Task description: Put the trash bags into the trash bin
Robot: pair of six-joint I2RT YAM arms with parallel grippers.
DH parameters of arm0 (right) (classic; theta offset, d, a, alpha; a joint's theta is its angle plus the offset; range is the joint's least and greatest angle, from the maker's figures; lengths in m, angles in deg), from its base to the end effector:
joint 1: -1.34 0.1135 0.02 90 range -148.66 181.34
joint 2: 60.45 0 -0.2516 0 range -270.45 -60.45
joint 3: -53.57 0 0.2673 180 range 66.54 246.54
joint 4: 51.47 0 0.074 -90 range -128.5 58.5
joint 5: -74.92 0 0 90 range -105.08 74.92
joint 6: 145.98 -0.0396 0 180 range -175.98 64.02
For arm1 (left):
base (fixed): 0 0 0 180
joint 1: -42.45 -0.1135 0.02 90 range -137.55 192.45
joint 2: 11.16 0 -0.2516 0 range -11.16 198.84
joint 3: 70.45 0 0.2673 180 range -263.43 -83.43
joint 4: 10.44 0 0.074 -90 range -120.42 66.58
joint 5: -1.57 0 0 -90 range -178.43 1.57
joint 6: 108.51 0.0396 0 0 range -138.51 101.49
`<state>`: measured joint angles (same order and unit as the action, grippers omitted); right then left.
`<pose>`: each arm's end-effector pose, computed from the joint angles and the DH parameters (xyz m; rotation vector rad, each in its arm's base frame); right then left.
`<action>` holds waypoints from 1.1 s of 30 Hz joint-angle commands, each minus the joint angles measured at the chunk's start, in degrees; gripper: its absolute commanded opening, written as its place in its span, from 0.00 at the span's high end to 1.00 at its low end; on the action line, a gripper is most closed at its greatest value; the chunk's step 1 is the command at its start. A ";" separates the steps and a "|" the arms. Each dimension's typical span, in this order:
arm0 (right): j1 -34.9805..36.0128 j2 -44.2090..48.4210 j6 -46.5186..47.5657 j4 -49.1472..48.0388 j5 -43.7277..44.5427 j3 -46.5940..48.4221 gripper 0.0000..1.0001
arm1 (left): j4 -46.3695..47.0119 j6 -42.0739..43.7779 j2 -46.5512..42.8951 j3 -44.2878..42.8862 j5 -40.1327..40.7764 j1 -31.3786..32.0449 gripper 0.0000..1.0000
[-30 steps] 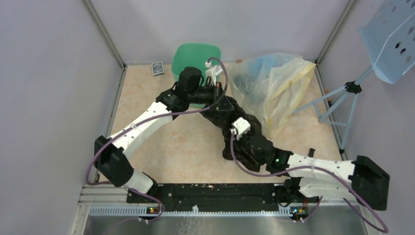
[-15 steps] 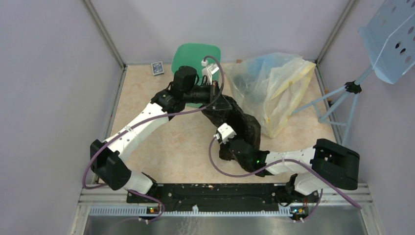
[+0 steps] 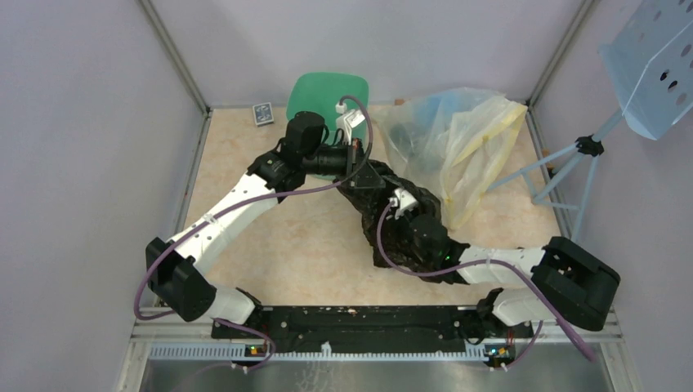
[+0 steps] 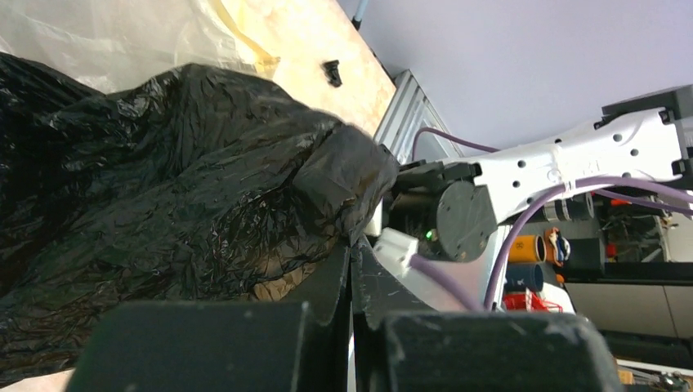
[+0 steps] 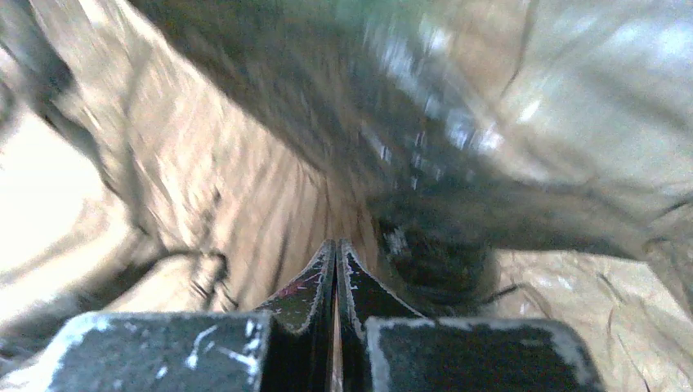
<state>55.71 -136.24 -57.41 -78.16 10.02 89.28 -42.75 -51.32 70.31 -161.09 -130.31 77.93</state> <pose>0.1707 0.2094 0.1599 -0.5090 1.7185 0.3052 0.2629 -0.2199 0.3642 0.5828 2.1000 -1.4521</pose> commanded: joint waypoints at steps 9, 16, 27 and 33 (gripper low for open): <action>-1.37 -6.03 3.77 -28.00 -15.96 3.15 1.00 | 11.74 -10.20 -2.03 -0.66 -8.47 0.13 1.00; -1.37 -14.56 1.92 -37.21 -24.59 5.31 1.00 | 28.54 -25.59 -2.15 -1.74 -13.69 0.20 1.00; -6.78 -20.93 -8.80 -25.08 -24.80 10.60 1.00 | 29.65 -32.13 -6.01 -4.22 -16.56 0.49 1.00; -11.38 -21.29 -17.60 -27.26 -31.67 8.55 1.00 | 21.05 -25.14 -9.08 -5.68 -17.86 0.45 1.00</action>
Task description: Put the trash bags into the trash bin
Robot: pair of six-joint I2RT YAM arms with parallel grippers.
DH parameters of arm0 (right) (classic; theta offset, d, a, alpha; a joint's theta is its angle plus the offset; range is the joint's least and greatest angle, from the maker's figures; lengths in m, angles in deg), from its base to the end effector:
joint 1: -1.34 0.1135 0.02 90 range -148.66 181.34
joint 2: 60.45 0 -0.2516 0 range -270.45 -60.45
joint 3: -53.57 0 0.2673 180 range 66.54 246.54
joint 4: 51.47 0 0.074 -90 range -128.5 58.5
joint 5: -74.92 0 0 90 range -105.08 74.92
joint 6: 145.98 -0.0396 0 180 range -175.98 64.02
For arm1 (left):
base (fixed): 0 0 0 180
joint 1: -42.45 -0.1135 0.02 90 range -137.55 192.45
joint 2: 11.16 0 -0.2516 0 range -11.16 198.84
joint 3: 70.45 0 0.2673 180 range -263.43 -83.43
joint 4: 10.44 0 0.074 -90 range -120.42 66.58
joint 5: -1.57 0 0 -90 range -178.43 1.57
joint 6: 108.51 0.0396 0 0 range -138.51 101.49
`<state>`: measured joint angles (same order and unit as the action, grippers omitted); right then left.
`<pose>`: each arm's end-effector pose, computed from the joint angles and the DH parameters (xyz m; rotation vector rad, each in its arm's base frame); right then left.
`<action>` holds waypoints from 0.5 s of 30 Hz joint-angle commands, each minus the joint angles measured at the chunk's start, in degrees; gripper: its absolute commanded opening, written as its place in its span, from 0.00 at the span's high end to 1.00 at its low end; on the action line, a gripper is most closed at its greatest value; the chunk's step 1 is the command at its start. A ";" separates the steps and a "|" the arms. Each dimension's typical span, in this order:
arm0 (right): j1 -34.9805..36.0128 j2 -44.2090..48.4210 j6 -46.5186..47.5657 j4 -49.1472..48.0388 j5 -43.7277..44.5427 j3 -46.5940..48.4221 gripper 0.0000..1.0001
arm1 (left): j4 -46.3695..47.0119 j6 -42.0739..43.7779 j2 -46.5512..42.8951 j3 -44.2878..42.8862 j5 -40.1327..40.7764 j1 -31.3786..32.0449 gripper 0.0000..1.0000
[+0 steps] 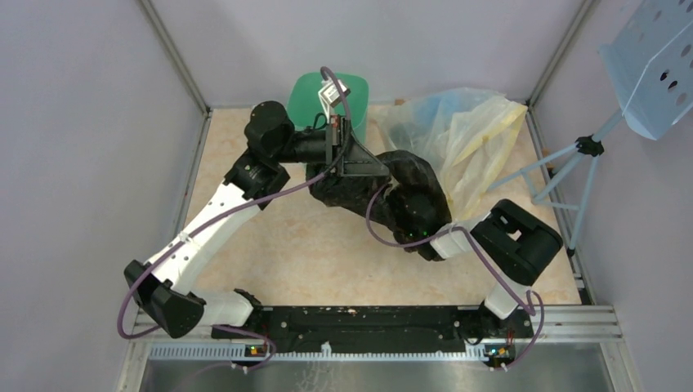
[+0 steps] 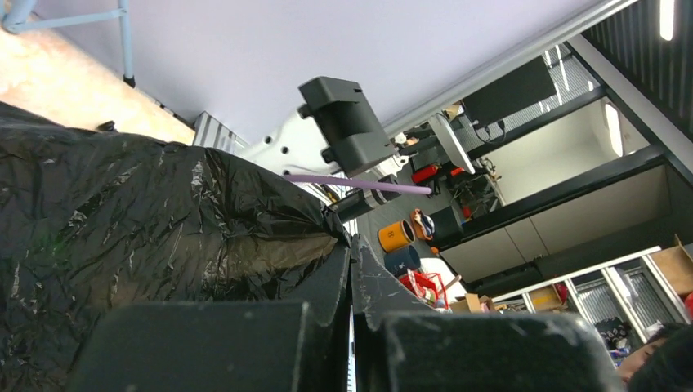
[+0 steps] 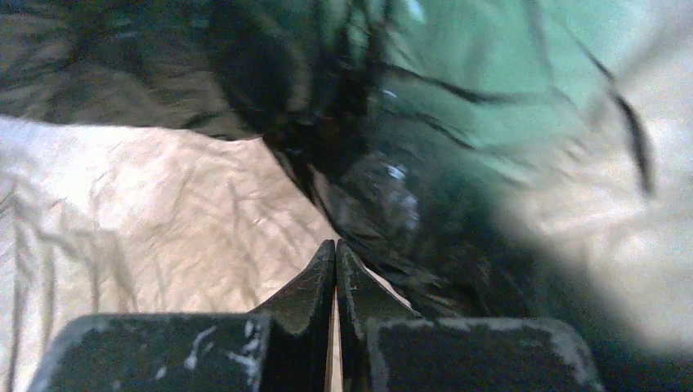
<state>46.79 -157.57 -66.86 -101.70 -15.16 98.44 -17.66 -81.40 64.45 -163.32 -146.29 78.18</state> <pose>0.2303 0.2340 0.1478 -0.4942 1.5844 0.7573 0.2291 -0.2061 0.4531 0.6376 1.7698 -1.9863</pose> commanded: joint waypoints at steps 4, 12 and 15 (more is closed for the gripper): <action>-4.16 1.71 -11.67 -4.52 -8.76 -1.71 1.00 | -14.45 12.28 -4.82 -2.57 -1.78 0.24 1.00; -3.61 8.70 -14.05 -4.75 -16.91 -0.51 1.00 | -28.43 25.09 -4.68 0.45 3.58 0.22 1.00; -3.19 11.13 -14.35 -2.58 -18.68 0.39 1.00 | -32.59 29.40 -3.04 0.16 9.36 0.25 1.00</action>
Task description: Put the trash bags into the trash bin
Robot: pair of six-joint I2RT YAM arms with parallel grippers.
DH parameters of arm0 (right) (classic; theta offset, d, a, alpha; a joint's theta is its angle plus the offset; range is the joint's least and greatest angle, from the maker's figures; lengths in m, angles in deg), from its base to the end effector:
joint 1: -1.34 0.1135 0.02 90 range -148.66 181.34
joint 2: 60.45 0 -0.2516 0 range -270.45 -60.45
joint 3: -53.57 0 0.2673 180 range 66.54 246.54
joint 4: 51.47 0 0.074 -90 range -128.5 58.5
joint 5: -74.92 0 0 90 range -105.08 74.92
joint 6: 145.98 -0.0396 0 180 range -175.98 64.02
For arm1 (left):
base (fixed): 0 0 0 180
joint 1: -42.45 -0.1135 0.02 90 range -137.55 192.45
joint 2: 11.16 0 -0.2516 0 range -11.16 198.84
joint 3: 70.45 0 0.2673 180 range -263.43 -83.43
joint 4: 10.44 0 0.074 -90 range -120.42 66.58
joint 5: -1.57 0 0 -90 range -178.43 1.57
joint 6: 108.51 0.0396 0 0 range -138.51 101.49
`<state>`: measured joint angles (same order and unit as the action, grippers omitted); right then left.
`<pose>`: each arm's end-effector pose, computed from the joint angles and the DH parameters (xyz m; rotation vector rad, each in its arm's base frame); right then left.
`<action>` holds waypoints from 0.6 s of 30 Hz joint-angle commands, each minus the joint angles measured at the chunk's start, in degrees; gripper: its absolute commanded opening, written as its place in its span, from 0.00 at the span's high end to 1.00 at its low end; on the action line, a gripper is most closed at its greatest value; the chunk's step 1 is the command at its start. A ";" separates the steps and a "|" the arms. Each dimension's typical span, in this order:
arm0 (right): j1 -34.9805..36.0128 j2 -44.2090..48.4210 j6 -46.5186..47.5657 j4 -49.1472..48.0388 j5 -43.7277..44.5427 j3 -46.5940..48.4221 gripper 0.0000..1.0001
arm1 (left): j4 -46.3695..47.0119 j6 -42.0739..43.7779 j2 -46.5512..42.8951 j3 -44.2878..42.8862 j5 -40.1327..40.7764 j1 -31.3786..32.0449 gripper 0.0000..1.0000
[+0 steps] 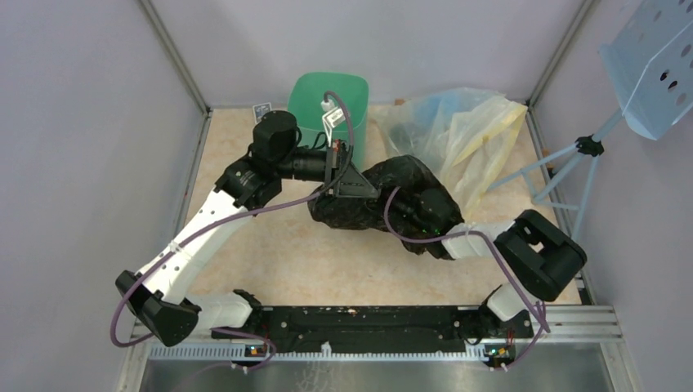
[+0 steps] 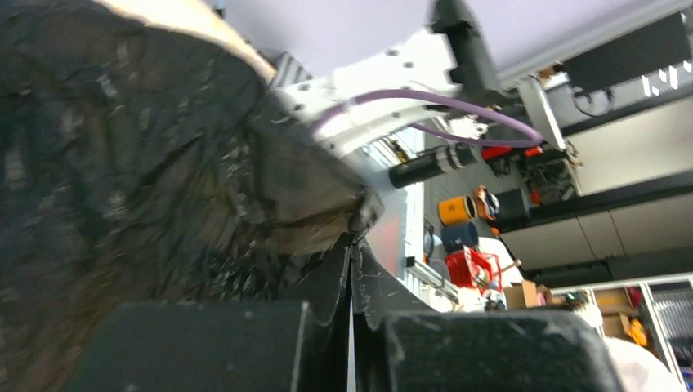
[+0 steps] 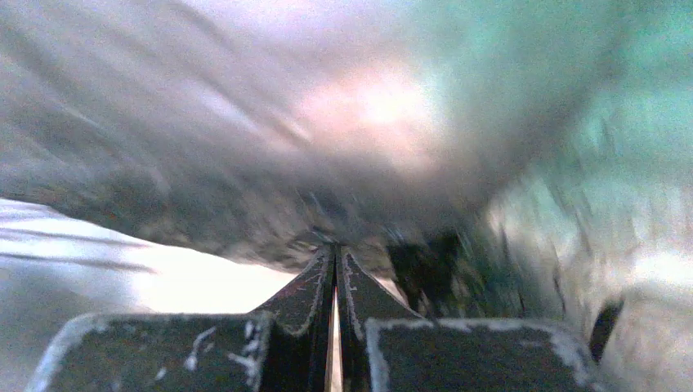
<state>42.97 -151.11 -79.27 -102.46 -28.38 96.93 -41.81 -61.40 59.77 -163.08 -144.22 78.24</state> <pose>0.2305 0.2170 0.1759 -0.4501 1.5434 1.0702 0.2088 -0.1909 0.4340 0.7195 1.9219 -1.7696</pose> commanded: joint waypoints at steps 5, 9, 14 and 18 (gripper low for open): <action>0.79 4.29 -0.88 6.04 -1.76 4.36 1.00 | -0.63 4.71 1.61 0.84 2.64 0.28 1.00; 3.23 1.49 1.46 6.22 0.84 5.92 1.00 | 7.98 -0.84 1.29 3.15 -2.00 0.71 1.00; 6.62 -4.38 0.86 4.73 0.03 7.86 1.00 | 16.64 -6.77 0.17 2.31 -1.28 0.73 1.00; 6.48 -7.69 -1.38 5.05 4.57 7.10 1.00 | 20.55 -11.49 0.45 -3.36 -4.21 0.71 1.00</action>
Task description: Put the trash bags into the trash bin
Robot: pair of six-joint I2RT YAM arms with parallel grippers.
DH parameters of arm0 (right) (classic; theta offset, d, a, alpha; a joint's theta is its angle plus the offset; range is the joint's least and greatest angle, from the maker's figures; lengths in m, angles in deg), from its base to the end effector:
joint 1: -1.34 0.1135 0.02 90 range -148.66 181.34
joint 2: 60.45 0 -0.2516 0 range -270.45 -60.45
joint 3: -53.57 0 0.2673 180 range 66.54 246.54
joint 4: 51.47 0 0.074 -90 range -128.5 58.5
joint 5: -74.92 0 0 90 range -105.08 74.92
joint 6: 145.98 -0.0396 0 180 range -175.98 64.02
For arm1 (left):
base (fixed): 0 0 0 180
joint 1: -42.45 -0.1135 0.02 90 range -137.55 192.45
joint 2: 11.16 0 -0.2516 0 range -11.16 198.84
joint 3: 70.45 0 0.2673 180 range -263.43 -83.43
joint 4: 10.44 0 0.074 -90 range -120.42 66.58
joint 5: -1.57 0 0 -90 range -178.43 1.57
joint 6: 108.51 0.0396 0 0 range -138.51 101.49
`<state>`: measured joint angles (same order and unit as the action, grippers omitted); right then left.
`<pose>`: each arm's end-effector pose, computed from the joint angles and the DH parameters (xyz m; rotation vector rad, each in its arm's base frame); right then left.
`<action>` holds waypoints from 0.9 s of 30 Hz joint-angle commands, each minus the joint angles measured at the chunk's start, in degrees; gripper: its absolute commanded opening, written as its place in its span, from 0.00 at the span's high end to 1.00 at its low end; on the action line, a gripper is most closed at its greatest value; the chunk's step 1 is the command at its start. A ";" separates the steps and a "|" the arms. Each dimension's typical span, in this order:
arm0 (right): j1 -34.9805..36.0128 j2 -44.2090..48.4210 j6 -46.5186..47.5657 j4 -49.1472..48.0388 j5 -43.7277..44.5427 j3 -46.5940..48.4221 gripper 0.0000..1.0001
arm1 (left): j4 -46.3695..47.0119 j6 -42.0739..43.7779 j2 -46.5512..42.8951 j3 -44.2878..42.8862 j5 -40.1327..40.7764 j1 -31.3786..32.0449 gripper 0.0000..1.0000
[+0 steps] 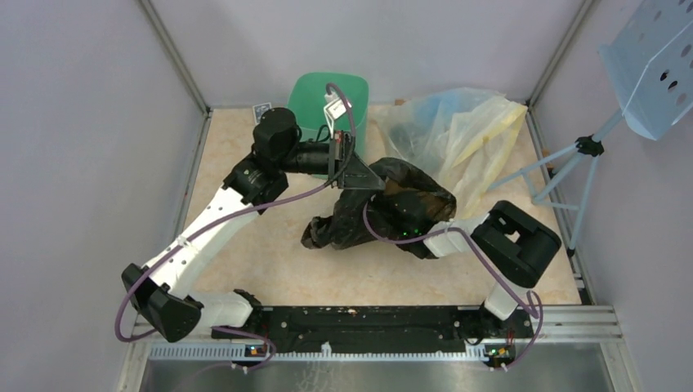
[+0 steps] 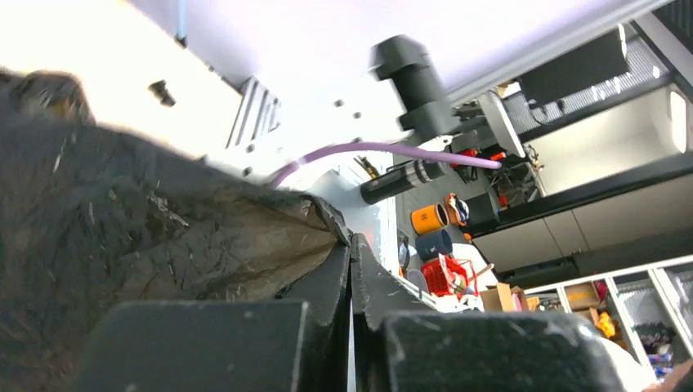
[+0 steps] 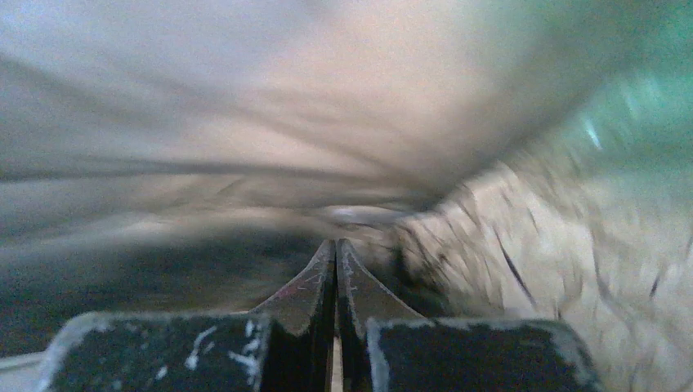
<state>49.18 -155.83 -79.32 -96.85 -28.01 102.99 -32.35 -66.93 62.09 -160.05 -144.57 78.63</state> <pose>0.2230 0.2595 0.1707 -0.5444 1.6129 1.1305 0.2224 -0.2034 0.4204 0.6826 1.9064 -1.8320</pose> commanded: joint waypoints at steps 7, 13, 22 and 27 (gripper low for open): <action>-1.60 -5.51 -5.10 11.96 16.60 3.78 1.00 | 20.39 -14.15 -4.01 -8.01 -7.85 0.43 1.00; -5.62 -0.60 -9.28 17.54 26.73 0.14 1.00 | 17.66 -13.47 -7.12 -10.92 -10.05 0.44 1.00; -5.32 12.73 -2.89 23.76 29.67 -0.81 1.00 | -12.94 9.99 -5.42 -11.62 0.37 0.35 1.00; -5.21 19.28 1.94 31.74 32.57 1.90 0.92 | -19.61 15.26 -4.87 -11.54 5.82 0.32 1.00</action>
<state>43.60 -141.86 -82.27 -71.25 1.08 101.72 -43.23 -59.85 56.98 -170.84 -144.48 78.94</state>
